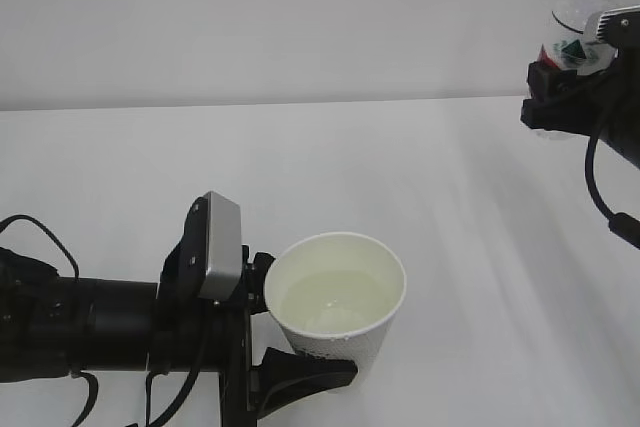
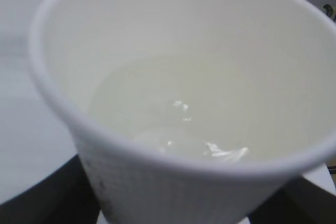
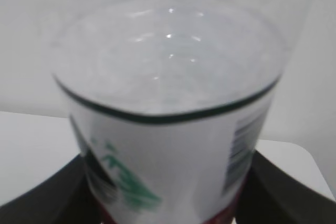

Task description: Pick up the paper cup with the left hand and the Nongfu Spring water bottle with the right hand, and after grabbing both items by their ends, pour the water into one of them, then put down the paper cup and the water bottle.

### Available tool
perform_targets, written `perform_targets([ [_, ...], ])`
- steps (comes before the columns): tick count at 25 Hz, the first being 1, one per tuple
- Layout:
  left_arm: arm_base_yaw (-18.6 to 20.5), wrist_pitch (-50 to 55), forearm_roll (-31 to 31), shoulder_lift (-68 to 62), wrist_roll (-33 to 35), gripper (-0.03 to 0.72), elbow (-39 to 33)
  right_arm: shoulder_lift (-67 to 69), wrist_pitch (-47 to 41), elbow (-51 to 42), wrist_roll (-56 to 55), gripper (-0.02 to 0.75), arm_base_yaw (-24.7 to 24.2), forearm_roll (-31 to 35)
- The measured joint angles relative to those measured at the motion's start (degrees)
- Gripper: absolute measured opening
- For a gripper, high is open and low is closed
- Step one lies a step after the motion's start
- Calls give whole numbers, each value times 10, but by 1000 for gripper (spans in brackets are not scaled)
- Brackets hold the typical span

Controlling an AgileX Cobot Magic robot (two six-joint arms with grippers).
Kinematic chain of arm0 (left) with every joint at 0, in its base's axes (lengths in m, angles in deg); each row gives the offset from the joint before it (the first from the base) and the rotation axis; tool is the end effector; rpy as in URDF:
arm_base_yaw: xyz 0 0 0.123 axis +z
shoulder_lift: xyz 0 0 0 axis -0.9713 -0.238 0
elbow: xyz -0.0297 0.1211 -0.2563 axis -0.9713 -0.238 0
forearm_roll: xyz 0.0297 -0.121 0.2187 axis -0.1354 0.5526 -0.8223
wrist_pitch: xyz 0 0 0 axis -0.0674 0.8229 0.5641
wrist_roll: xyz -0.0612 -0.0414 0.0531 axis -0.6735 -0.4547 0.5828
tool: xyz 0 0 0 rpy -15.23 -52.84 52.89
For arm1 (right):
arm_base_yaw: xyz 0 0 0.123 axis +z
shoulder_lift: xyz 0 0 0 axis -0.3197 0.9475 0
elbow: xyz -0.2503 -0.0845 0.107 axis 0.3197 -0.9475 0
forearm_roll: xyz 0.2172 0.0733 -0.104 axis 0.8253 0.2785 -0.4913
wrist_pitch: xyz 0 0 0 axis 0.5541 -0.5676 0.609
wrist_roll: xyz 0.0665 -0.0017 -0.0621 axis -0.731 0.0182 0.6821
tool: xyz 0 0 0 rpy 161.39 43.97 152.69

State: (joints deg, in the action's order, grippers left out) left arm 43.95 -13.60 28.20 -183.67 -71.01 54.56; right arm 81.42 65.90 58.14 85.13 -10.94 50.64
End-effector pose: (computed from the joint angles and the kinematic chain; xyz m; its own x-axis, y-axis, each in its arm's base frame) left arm 0.2089 -0.2103 0.1109 -0.0771 0.2684 -0.9602 0.9872 0.1555 -0.0358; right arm 0.3237 0.0367 0.2013 -0.1313 -0.1225 -0.9837 -0.0720 0.9909 -0.1137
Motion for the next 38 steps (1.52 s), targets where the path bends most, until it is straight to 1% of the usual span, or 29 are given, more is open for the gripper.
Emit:
perform_targets([
  [6, 0, 0, 0, 0, 0, 536, 0, 6, 1, 0, -4, 482, 0, 0],
  [14, 0, 0, 0, 0, 0, 536, 0, 32, 50, 0, -14, 482, 0, -14],
  [30, 0, 0, 0, 0, 0, 536, 0, 106, 70, 0, -29, 482, 0, -30],
  [38, 0, 0, 0, 0, 0, 536, 0, 152, 111, 1, -40, 482, 0, -42],
])
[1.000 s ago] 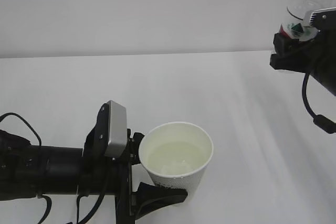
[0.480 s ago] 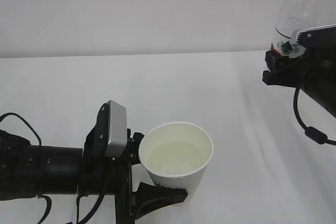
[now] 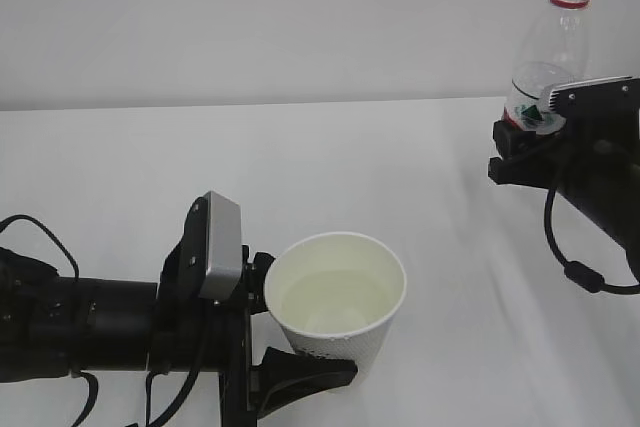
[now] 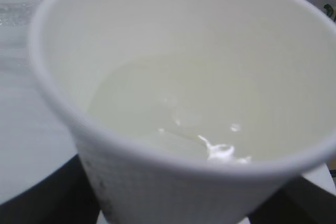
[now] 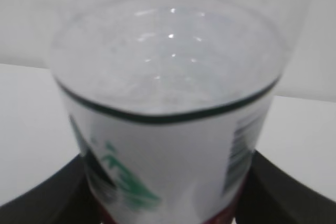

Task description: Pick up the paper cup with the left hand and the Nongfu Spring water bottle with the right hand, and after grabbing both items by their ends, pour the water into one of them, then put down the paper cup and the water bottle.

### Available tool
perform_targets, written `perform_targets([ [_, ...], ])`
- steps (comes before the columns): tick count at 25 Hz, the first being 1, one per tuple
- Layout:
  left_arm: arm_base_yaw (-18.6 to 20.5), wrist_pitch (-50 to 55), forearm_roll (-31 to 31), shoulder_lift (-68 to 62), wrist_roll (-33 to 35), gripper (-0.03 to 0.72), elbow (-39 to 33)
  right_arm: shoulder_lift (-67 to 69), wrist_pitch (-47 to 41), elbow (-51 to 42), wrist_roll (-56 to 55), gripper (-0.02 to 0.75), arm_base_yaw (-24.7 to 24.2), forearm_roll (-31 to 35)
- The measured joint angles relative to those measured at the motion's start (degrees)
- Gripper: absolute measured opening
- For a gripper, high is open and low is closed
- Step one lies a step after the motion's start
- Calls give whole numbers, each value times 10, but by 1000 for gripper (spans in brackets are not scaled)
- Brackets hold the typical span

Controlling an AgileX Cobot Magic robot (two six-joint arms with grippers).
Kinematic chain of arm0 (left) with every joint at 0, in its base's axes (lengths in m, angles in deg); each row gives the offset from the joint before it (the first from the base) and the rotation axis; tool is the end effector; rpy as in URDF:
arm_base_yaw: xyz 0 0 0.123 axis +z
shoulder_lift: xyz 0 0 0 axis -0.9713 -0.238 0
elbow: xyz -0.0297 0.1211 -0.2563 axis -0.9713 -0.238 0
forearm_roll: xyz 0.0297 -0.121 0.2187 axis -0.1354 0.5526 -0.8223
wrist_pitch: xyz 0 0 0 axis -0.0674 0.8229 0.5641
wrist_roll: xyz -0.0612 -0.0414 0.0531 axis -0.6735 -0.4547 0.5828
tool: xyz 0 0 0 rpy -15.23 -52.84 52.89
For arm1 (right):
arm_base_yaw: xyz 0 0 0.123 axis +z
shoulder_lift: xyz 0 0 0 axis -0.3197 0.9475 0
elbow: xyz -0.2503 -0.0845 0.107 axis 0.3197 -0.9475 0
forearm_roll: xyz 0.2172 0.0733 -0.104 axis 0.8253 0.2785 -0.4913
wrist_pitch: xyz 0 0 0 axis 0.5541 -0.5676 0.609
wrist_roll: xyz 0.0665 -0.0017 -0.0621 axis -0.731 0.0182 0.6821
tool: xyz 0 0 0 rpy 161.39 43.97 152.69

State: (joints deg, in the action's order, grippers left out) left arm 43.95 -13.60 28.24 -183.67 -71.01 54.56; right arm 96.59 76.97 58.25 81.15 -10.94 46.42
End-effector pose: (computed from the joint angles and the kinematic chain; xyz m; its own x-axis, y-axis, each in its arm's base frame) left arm 0.2089 -0.2103 0.1109 -0.0774 0.2682 -0.9603 0.9871 0.1561 -0.0359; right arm 0.3382 0.0430 0.1306 -0.1928 -0.1192 -0.9740 -0.1235 0.9876 -0.0965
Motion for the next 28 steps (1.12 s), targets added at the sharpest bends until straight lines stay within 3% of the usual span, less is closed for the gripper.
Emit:
perform_targets([
  [28, 0, 0, 0, 0, 0, 536, 0, 104, 73, 19, -6, 482, 0, -14],
])
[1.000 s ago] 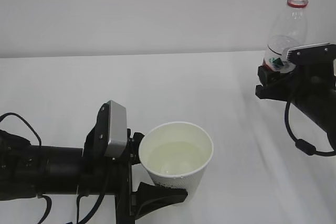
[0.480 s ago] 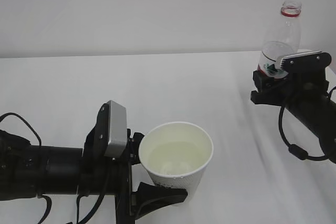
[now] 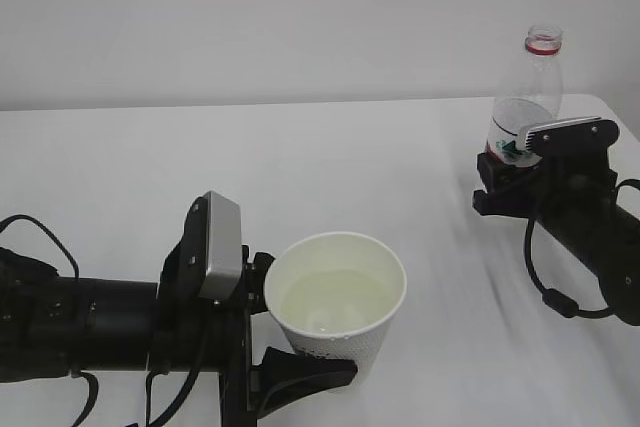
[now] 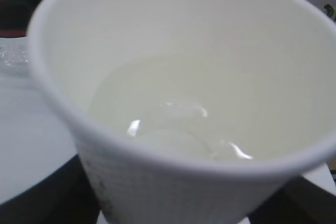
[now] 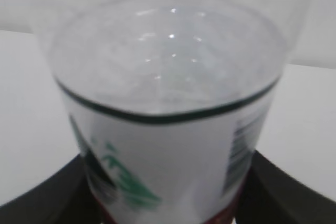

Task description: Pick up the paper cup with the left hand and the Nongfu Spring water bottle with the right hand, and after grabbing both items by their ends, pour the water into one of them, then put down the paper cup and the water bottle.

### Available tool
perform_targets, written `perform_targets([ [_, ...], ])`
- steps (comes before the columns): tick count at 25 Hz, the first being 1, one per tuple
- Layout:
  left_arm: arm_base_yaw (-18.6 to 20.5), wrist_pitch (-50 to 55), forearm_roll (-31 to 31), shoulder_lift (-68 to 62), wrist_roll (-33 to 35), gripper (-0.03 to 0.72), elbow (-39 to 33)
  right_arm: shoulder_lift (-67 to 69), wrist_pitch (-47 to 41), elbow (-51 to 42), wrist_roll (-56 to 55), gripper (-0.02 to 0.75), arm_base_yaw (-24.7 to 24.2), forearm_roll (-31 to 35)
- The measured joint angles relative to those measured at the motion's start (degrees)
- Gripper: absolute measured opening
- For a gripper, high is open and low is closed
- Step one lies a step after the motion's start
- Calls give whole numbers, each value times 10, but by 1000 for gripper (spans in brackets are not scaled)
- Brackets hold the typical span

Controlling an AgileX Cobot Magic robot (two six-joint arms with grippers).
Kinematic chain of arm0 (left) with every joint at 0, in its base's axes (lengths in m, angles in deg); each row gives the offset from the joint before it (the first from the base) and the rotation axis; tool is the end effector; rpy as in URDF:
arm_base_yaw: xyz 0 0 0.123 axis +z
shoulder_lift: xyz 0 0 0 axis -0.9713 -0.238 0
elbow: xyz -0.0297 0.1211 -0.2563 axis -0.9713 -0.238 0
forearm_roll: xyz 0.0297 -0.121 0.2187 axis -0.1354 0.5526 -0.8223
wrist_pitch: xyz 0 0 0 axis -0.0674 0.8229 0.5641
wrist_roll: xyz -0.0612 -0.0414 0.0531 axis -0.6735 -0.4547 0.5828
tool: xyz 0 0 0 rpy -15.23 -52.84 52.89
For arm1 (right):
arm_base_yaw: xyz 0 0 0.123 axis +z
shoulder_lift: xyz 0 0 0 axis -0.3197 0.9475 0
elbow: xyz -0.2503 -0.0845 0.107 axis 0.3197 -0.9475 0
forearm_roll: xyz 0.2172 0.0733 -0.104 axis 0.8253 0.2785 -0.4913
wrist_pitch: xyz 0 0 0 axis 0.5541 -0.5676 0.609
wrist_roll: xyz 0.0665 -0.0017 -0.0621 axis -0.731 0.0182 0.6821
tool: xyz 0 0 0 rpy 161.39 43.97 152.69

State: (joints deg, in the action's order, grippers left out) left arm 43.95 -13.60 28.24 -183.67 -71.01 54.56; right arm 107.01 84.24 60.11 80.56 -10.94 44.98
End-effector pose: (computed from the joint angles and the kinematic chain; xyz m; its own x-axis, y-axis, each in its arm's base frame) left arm 0.2089 -0.2103 0.1109 -0.0774 0.2682 -0.9603 0.9871 0.1561 -0.0359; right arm 0.3459 0.0459 0.0852 -0.2117 -0.1268 -0.9691 -0.1460 0.9845 -0.0969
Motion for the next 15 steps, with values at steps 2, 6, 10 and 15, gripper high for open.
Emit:
perform_targets([
  [2, 0, 0, 0, 0, 0, 536, 0, 1, 0, 1, 0, 482, 0, 0],
  [6, 0, 0, 0, 0, 0, 536, 0, 1, 1, 6, 0, 482, 0, 0],
  [10, 0, 0, 0, 0, 0, 536, 0, 1, 1, 7, 0, 482, 0, 0],
  [15, 0, 0, 0, 0, 0, 536, 0, 1, 3, 18, 0, 482, 0, 0],
])
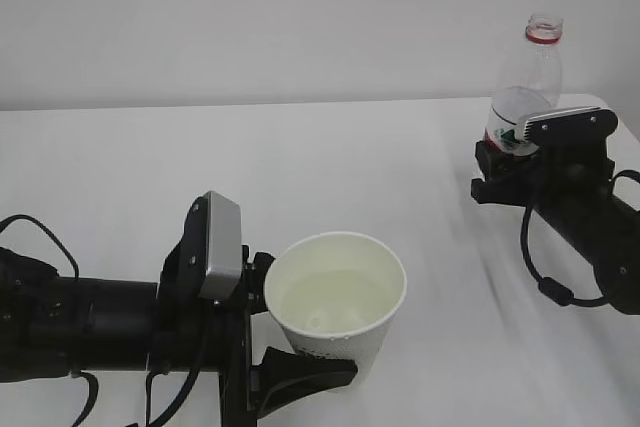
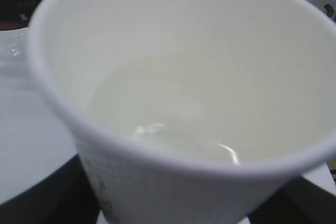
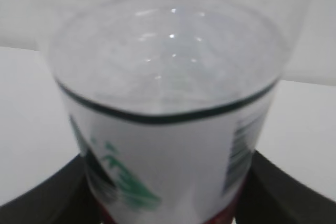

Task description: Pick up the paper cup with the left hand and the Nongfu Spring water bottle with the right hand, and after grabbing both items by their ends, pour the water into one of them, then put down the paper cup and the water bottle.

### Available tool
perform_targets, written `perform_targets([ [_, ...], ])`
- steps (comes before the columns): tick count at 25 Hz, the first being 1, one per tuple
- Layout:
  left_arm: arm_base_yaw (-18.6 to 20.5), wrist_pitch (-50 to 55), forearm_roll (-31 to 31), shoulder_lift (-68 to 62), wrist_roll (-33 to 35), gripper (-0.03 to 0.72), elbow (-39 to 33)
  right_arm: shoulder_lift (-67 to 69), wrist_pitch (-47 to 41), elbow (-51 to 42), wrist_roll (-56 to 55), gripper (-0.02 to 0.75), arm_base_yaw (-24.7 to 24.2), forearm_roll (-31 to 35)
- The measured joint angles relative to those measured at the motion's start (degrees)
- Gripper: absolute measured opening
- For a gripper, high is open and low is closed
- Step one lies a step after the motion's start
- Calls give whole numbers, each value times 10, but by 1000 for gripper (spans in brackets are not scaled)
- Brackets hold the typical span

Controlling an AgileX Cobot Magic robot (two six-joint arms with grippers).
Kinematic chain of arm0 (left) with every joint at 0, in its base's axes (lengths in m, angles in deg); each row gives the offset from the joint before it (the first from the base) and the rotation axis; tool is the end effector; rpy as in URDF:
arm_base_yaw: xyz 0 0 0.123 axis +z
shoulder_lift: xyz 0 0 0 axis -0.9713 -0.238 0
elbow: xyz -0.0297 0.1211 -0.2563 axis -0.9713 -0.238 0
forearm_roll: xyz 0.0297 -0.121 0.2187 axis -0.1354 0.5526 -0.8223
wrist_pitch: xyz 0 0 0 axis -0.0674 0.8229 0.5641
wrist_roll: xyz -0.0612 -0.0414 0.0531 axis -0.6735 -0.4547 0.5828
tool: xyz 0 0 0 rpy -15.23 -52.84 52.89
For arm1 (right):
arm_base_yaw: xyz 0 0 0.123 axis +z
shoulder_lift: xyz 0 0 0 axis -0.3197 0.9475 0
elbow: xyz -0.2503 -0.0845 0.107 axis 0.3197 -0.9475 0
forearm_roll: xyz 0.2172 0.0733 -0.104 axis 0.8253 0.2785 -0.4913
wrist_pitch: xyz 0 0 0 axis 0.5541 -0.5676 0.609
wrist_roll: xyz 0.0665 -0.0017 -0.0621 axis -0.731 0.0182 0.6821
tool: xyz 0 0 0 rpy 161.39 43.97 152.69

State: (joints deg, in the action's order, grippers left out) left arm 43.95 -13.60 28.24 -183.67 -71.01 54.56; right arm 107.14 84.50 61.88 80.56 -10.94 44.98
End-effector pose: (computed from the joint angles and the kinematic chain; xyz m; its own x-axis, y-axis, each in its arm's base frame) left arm 0.2089 -0.2103 0.1109 -0.0774 0.2682 -0.9603 0.9871 0.1561 -0.0359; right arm 0.3537 0.0470 0.0901 -0.1798 -0.1225 -0.9760 -0.1428 0.9850 -0.0973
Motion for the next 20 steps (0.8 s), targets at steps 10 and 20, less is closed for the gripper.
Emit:
perform_targets([
  [10, 0, 0, 0, 0, 0, 536, 0, 8, 2, 25, 0, 482, 0, 0],
  [20, 0, 0, 0, 0, 0, 536, 0, 45, 4, 40, 0, 482, 0, 0],
])
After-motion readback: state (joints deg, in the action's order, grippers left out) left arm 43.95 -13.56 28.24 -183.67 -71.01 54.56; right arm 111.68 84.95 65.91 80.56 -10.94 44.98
